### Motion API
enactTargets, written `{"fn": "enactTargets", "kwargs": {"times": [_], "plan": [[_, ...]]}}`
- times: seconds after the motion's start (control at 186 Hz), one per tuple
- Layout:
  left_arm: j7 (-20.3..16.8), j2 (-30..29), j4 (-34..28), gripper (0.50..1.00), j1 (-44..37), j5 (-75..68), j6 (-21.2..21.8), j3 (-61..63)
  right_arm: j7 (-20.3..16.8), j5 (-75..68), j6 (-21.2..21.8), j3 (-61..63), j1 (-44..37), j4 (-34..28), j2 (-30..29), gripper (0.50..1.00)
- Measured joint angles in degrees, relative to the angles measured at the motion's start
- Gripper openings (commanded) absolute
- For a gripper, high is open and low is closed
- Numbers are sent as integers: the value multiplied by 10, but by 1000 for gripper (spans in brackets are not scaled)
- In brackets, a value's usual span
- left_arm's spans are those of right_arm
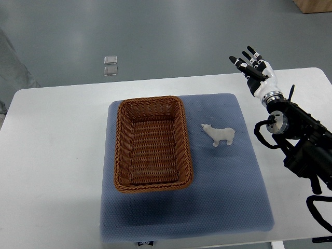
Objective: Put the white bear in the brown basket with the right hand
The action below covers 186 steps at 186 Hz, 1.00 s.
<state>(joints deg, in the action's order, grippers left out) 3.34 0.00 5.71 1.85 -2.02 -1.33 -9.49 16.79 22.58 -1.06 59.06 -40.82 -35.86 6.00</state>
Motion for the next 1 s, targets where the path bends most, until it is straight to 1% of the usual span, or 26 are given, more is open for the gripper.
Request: {"fn": "enactTargets", "kwargs": {"times": [0.343, 0.997], "plan": [[0, 0, 0, 1000, 0, 0, 0, 0, -1, 0, -1, -1, -8, -3, 1, 924], [0, 0, 0, 1000, 0, 0, 0, 0, -3, -6, -12, -7, -6, -43, 40, 924]]}}
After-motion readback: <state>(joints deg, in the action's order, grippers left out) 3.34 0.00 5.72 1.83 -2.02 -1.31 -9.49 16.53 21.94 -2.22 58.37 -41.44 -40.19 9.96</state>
